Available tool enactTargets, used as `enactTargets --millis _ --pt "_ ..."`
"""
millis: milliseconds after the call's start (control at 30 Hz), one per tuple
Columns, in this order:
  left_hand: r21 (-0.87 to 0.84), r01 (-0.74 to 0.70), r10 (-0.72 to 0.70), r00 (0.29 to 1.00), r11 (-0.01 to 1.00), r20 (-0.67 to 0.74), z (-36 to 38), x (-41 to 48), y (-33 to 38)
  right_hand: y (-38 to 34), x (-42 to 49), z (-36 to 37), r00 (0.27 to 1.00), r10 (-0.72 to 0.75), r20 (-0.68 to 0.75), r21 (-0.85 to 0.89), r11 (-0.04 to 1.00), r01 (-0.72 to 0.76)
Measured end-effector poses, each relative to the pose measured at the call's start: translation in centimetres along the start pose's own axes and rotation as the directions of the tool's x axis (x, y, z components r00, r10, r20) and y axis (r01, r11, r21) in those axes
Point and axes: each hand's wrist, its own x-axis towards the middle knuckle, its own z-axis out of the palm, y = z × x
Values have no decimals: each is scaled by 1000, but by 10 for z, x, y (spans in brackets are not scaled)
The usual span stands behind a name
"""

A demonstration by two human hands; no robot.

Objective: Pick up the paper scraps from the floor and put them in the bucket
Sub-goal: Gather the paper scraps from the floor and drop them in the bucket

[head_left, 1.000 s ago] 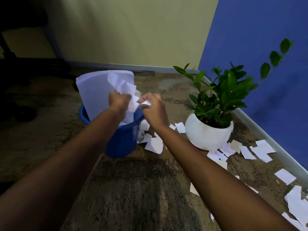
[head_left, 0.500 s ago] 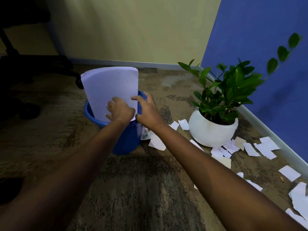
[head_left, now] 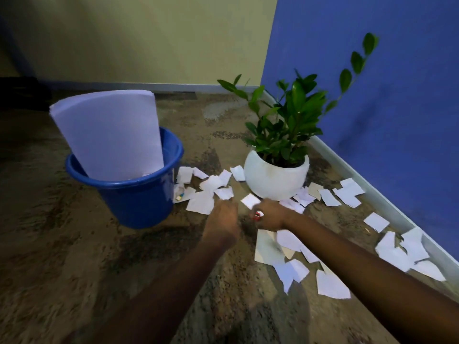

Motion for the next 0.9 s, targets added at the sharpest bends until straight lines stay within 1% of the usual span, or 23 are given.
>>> enactTargets --millis 67,133,200,300,367,400,467,500,600,633,700,800,867,900 --pt "13 -32 31 998 999 60 15 -3 10 32 -13 18 993 92 72 -3 996 -92" --pt "-27 -26 29 990 999 135 29 -6 22 59 -27 36 980 174 93 49 983 -179" --pt "-93 15 8 971 996 240 39 -7 34 77 -40 54 971 217 95 81 971 -225" --pt "-184 73 2 926 980 378 53 -7 49 90 -55 77 953 261 153 119 953 -280" --pt "-237 112 0 905 965 426 61 -8 57 89 -63 89 941 287 181 133 940 -313" --pt "-263 138 -10 900 955 436 65 -8 61 87 -65 95 940 292 178 110 943 -314" --pt "-288 178 -43 906 941 421 71 -8 65 83 -70 106 949 286 133 42 955 -294" --pt "-299 193 -58 913 934 405 74 -8 66 81 -72 112 956 281 89 40 958 -285" --pt "-338 244 -105 919 909 381 80 -7 63 76 -76 125 957 269 -109 119 959 -256" --pt "-369 272 -123 917 889 380 82 -6 62 75 -76 128 951 261 -165 129 962 -241" --pt "-449 339 -175 913 827 367 83 -4 62 72 -77 133 944 248 -219 160 963 -216" --pt "-619 450 -271 890 643 366 85 1 61 71 -74 131 944 241 -225 263 948 -179" --pt "-681 504 -323 863 531 387 86 5 61 73 -69 120 944 252 -211 366 916 -163" --pt "-692 526 -337 850 493 406 86 7 62 75 -66 113 943 258 -211 411 899 -154"
